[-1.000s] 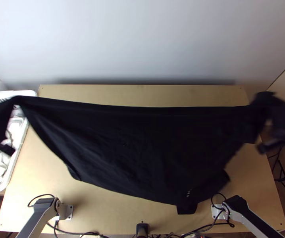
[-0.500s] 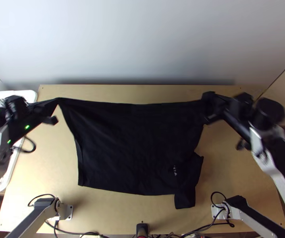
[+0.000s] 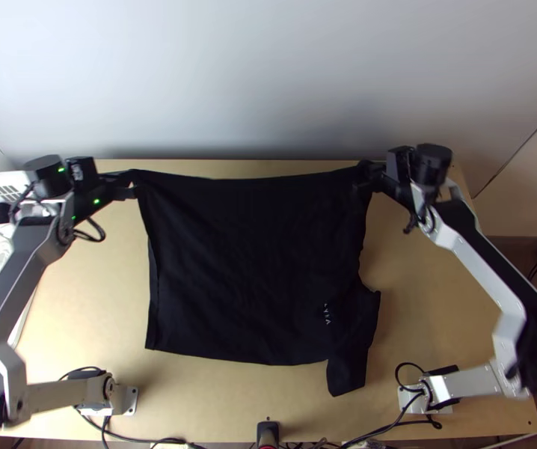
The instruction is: Fold the t-shirt
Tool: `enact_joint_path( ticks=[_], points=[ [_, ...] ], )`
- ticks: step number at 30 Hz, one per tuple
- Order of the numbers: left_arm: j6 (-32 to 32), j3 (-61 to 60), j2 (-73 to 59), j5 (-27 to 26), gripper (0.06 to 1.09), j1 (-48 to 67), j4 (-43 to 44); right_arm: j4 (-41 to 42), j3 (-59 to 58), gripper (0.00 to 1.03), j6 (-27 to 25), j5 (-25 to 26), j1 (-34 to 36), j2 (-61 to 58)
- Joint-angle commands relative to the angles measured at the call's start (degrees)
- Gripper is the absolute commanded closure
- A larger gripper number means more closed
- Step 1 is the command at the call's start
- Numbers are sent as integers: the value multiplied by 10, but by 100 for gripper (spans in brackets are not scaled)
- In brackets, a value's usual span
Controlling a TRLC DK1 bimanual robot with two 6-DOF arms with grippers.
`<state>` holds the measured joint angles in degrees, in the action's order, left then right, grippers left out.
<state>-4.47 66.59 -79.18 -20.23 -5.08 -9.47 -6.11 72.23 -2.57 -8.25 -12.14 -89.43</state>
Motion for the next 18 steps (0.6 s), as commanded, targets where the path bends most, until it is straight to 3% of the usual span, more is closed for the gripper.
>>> enact_joint_path(
  ticks=[1, 18],
  points=[
    [6, 22, -114, 27, 105, 2, 72, 13, 92, 100, -3, -1, 15, -137],
    [9, 152, -320, 52, 105, 2, 133, 62, 234, 100, -9, 0, 26, -331]
  ],
)
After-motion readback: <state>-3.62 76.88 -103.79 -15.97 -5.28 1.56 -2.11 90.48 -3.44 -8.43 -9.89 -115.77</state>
